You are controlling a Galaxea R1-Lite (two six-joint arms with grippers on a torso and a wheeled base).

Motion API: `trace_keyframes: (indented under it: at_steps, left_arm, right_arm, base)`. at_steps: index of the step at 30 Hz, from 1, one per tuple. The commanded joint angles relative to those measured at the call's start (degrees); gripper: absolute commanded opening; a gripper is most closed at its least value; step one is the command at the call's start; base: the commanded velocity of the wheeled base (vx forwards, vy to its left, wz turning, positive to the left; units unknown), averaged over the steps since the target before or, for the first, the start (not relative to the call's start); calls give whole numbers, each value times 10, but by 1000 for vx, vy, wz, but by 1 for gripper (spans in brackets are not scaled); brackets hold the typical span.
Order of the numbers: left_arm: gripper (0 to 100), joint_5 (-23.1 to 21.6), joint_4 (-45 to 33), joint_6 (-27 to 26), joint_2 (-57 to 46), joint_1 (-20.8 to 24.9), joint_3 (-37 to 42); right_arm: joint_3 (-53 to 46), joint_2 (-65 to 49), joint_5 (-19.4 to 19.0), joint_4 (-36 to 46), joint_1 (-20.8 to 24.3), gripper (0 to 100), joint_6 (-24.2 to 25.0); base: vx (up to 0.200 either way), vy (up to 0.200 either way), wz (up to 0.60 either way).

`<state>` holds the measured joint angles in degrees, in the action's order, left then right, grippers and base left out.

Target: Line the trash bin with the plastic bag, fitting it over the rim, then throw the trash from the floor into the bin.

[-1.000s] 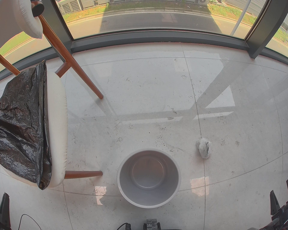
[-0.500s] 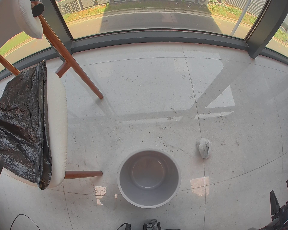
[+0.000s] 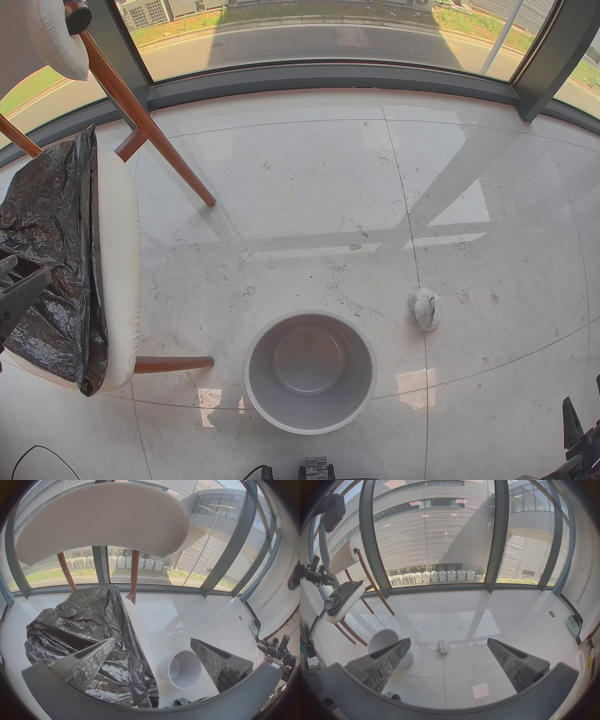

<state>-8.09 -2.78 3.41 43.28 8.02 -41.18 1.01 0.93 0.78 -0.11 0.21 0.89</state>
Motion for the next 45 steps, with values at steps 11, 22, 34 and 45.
trace_keyframes:
  at_steps: [11, 22, 34, 45]
  left_arm:
    - [100, 12, 67, 1, 133, -1, -31]
    - [100, 84, 119, 1, 201, 0, -52]
    - [100, 101, 118, 17, 276, -3, -94]
    - [100, 113, 119, 43, 321, -9, -123]
  right_arm:
    - [-10, -8, 0, 0, 1, 100, 0]
    - [-10, -8, 0, 0, 1, 100, 0]
    - [-10, -8, 0, -1, 1, 100, 0]
    - [-10, -8, 1, -1, 0, 100, 1]
  base:
    - [0, 0, 0]
    - [0, 0, 0]
    - [0, 0, 0]
    - [0, 0, 0]
